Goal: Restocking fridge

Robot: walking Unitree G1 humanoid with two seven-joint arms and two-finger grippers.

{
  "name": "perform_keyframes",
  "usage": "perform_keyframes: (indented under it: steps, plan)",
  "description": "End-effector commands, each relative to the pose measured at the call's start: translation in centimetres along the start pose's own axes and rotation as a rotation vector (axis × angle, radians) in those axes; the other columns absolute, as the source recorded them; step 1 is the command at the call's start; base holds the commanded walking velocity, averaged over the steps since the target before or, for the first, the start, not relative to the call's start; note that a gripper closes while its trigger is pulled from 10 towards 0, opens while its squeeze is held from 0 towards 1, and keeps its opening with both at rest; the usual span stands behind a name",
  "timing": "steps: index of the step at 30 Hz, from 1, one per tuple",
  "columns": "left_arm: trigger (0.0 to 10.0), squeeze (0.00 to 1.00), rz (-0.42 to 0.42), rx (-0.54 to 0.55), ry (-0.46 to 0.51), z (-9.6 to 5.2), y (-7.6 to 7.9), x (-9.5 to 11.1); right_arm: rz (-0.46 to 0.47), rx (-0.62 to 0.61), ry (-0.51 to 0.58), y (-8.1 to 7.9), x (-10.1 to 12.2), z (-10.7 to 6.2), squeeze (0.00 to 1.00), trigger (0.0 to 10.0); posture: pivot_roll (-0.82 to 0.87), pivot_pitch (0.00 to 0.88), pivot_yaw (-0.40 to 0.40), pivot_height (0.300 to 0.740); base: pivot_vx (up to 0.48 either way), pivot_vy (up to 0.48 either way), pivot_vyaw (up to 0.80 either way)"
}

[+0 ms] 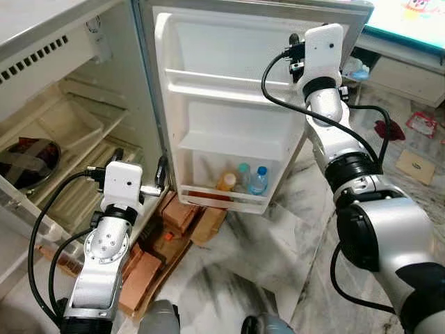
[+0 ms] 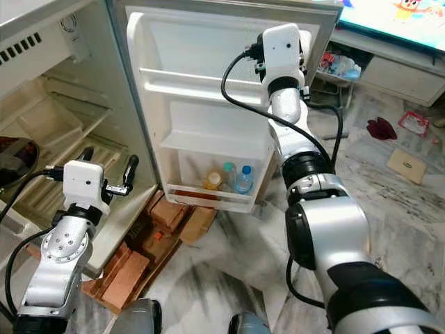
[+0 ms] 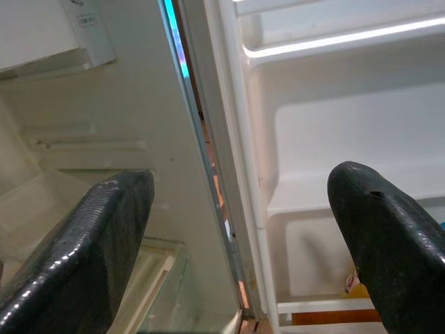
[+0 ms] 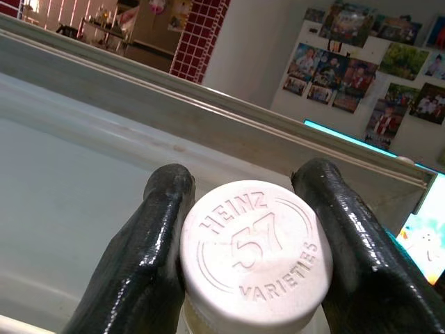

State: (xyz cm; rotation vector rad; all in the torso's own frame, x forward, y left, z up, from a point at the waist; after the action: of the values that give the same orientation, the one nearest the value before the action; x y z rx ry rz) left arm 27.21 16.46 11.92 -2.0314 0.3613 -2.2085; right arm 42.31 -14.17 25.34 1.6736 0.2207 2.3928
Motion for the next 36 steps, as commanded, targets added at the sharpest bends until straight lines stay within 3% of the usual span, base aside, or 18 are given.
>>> perform_keyframes:
  steps: [1,9,10,11,12,13,28,36]
  plan:
    - [10.0,0.0,0.008,0.0,0.006,0.0,0.1,0.3,0.005,-0.074,-0.036,2.1,-0.5,0.1,0.0,10.0,0.11,0.122,-0.07,0.74,0.0,0.0,0.0]
    - [10.0,0.0,0.01,0.006,-0.003,-0.1,0.0,0.2,0.004,-0.064,-0.033,1.6,-1.9,-0.9,0.0,10.0,0.11,0.129,-0.073,0.74,0.0,0.0,0.0]
    - [10.0,0.0,0.01,0.006,-0.004,-0.1,0.0,0.2,-0.003,-0.06,-0.031,1.5,-2.0,-1.0,0.05,10.0,0.12,0.129,-0.072,0.74,0.0,0.0,0.0]
    - [10.0,0.0,0.011,0.006,-0.004,-0.2,0.0,0.2,0.005,-0.056,-0.032,1.5,-2.1,-1.1,0.87,10.0,0.12,0.129,-0.072,0.74,0.0,0.0,0.0]
    - [10.0,0.0,0.011,0.006,-0.004,-0.2,0.0,0.2,0.005,-0.056,-0.032,1.5,-2.1,-1.1,0.87,10.0,0.12,0.129,-0.072,0.74,0.0,0.0,0.0]
    - [10.0,0.0,0.011,0.005,-0.004,-0.2,0.0,0.2,0.008,-0.058,-0.031,1.6,-2.1,-1.1,1.0,10.0,0.12,0.129,-0.072,0.74,0.0,0.0,0.0]
    - [10.0,0.0,0.014,0.002,-0.01,0.1,0.1,0.1,-0.022,-0.12,0.038,2.9,-0.9,-0.7,1.0,10.0,0.11,0.125,-0.068,0.74,0.0,0.0,0.0]
    - [10.0,0.0,0.017,0.012,-0.008,0.2,0.1,0.1,-0.01,-0.124,0.153,3.4,0.2,-1.2,1.0,10.0,0.11,0.111,-0.074,0.74,0.0,0.0,0.0]
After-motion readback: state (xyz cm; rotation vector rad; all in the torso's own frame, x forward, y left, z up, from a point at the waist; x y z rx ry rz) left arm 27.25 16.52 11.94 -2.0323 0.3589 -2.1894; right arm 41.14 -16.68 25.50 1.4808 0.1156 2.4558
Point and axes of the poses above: a point about 5 cm out from each wrist's last joint towards the gripper, its own z axis pointing out of the wrist towards the gripper, its own x axis along the axis of the wrist's last joint, y = z × x, the point moved 1 cm from there along z, pointing out of the wrist towards the gripper, and after that the axes turned 2 degrees about z, right-handed, at the moved point
